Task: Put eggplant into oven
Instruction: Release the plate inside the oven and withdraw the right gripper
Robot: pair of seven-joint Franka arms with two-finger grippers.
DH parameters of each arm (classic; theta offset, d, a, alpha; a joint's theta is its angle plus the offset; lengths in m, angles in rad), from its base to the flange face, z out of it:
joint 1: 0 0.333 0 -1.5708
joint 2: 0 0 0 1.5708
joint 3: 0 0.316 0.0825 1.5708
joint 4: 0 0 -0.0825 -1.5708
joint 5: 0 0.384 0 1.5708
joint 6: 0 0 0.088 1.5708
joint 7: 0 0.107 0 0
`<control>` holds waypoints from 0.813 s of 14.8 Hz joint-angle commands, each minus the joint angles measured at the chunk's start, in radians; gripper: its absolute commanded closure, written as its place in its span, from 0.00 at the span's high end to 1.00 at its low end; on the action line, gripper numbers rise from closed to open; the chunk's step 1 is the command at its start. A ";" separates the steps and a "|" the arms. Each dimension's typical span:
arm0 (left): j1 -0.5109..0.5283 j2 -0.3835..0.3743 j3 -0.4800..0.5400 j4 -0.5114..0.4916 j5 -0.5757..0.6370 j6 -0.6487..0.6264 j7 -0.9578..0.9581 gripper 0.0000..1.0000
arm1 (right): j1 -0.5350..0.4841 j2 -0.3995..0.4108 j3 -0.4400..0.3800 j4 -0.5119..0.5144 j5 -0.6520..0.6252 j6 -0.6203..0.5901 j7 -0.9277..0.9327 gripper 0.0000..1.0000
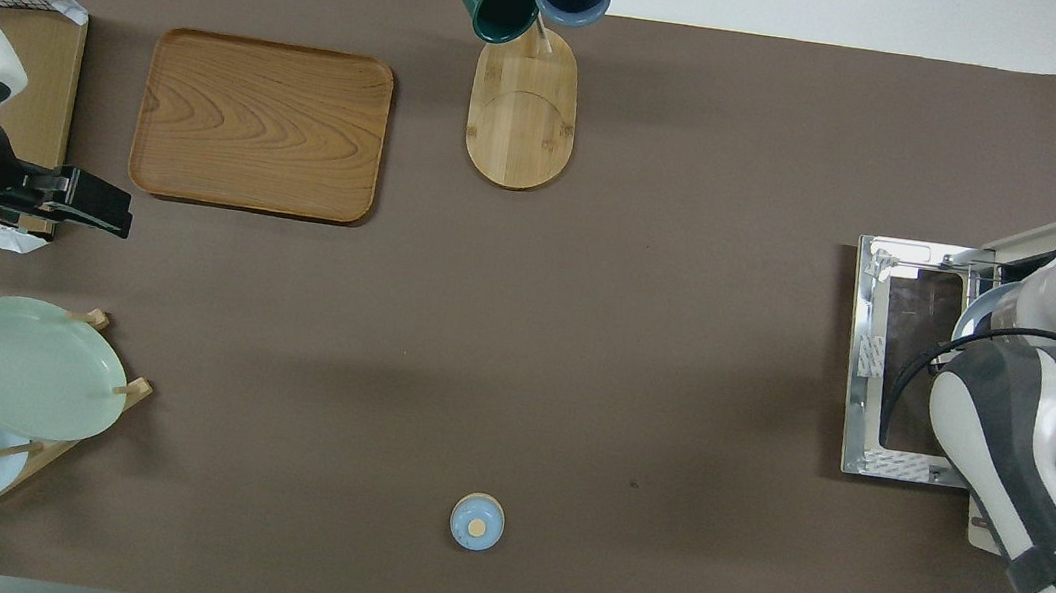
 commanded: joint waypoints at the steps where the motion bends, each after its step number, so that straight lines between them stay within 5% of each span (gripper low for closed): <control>1: 0.018 -0.003 -0.018 0.009 0.015 -0.014 0.001 1.00 | -0.021 -0.016 0.014 -0.023 0.031 0.023 -0.035 0.51; 6: 0.013 -0.006 -0.018 0.006 0.015 -0.008 0.002 1.00 | 0.026 0.019 0.021 0.087 0.117 -0.045 -0.071 0.57; 7: 0.013 -0.006 -0.018 0.006 0.015 -0.010 0.002 1.00 | 0.049 0.027 0.021 0.107 0.117 -0.046 -0.066 0.47; 9: 0.014 -0.007 -0.018 0.006 0.015 -0.008 0.002 1.00 | 0.106 0.027 0.021 0.092 0.118 0.011 0.002 0.00; 12: 0.014 -0.007 -0.018 0.006 0.015 -0.008 0.002 1.00 | 0.180 0.026 0.021 -0.017 0.115 0.176 0.070 0.00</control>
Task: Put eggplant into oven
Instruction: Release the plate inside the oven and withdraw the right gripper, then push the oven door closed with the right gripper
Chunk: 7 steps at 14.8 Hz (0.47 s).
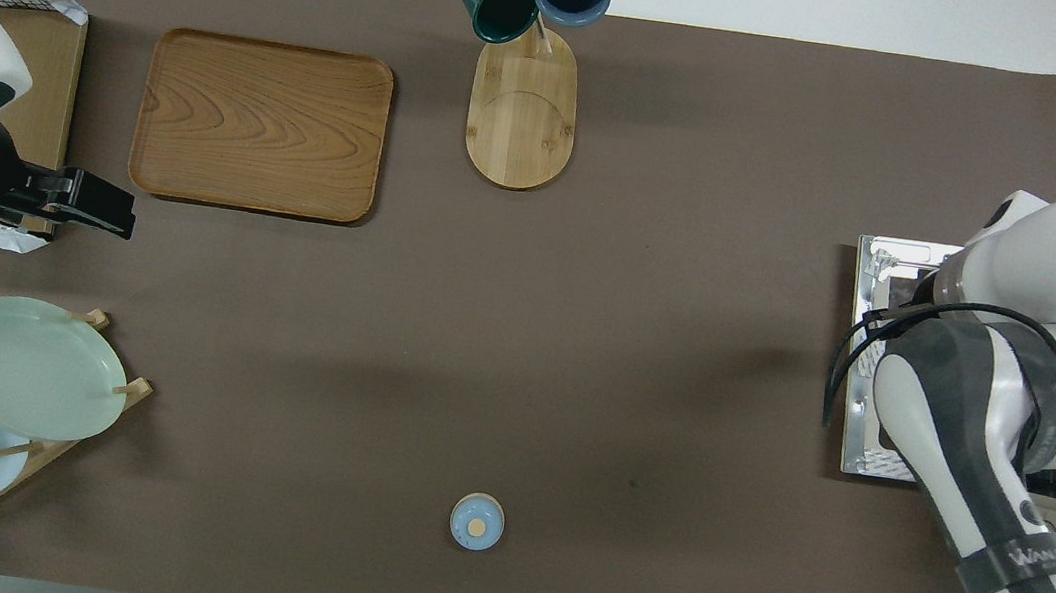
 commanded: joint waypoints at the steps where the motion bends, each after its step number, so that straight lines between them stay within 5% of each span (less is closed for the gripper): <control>1: 0.014 -0.007 -0.014 0.006 0.015 -0.008 0.002 1.00 | 0.030 0.016 0.002 -0.086 0.007 0.143 0.039 0.00; 7: 0.024 -0.007 -0.014 0.006 0.015 -0.013 0.002 1.00 | 0.016 0.069 0.001 -0.131 0.007 0.182 0.081 0.00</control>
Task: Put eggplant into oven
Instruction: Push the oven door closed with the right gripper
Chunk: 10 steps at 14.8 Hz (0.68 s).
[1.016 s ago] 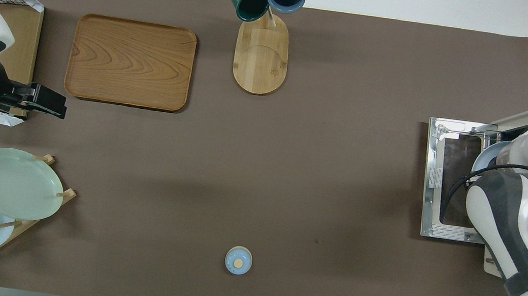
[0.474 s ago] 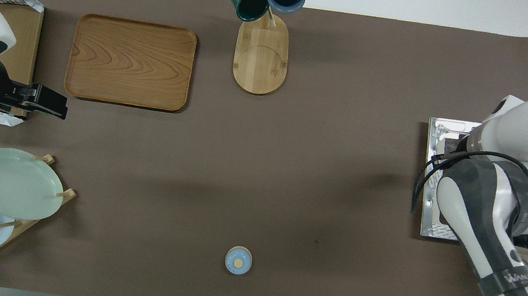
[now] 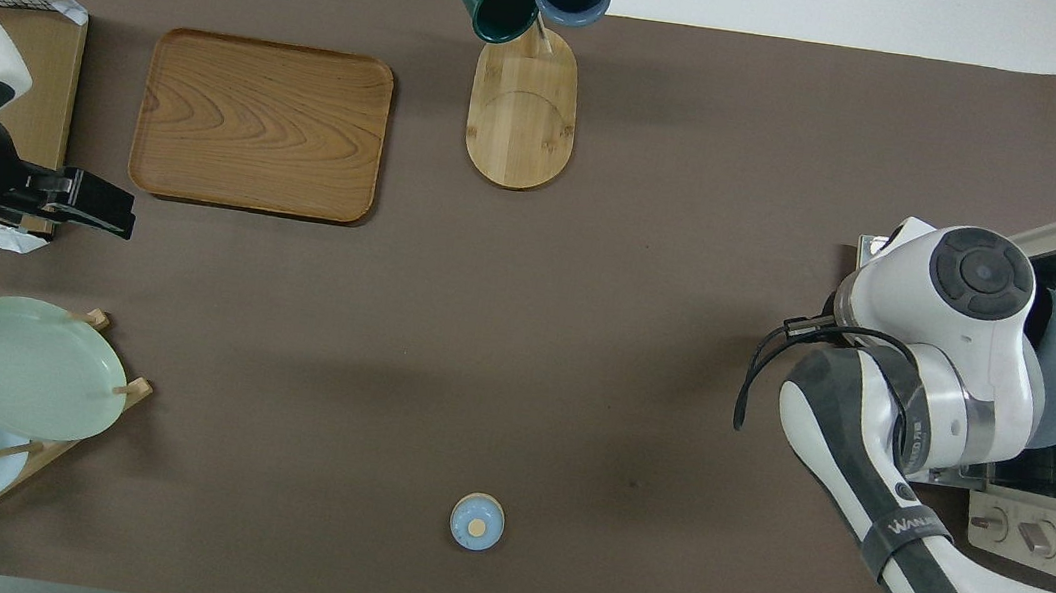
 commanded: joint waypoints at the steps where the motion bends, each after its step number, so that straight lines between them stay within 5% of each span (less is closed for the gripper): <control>1: 0.029 -0.007 -0.015 0.006 0.015 -0.013 0.002 1.00 | -0.019 -0.010 0.004 -0.044 0.004 0.025 0.016 0.00; 10: 0.044 -0.007 -0.037 0.006 0.015 -0.008 0.004 1.00 | -0.040 -0.021 0.000 -0.125 -0.131 0.113 0.002 0.00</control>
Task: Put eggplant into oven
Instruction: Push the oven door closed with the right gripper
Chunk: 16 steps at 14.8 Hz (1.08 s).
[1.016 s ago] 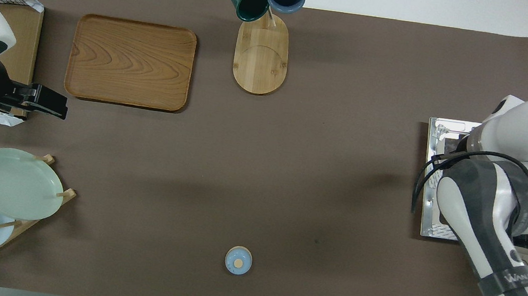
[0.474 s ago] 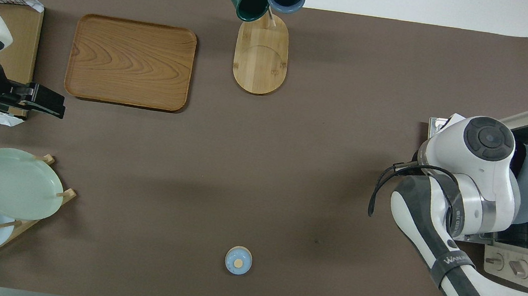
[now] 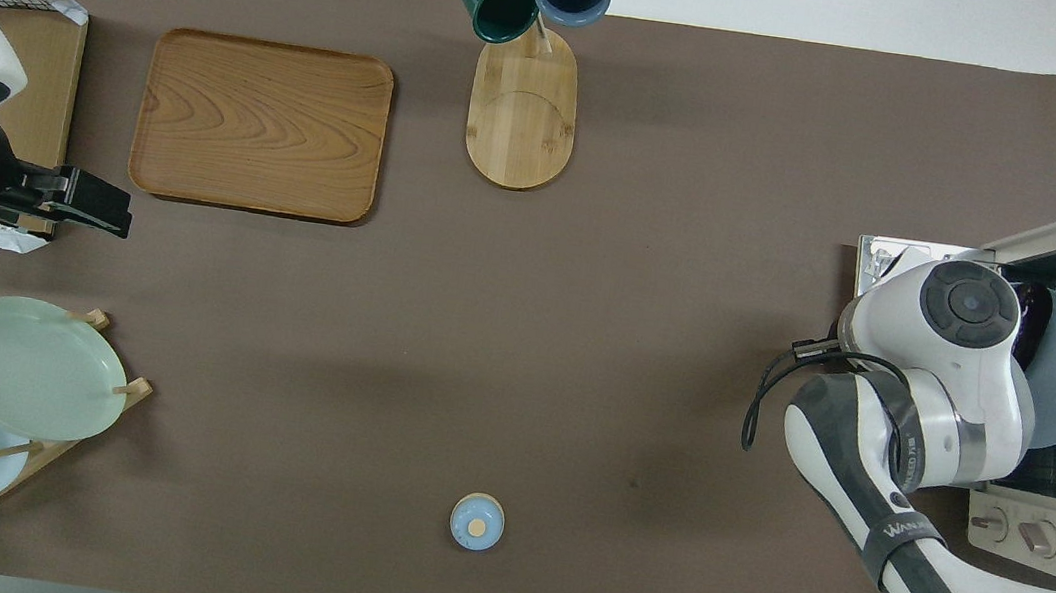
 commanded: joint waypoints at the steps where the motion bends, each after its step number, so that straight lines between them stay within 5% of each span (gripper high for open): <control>1: 0.020 -0.007 -0.016 0.006 0.015 -0.010 0.004 1.00 | -0.012 -0.024 0.005 -0.021 -0.130 -0.001 0.003 0.00; 11: 0.020 -0.007 -0.010 0.006 0.015 -0.008 0.004 1.00 | -0.095 -0.052 0.000 0.267 -0.186 -0.351 -0.276 0.00; 16: 0.020 -0.007 -0.010 0.006 0.015 -0.008 0.004 1.00 | -0.169 -0.100 0.000 0.275 -0.174 -0.411 -0.351 0.00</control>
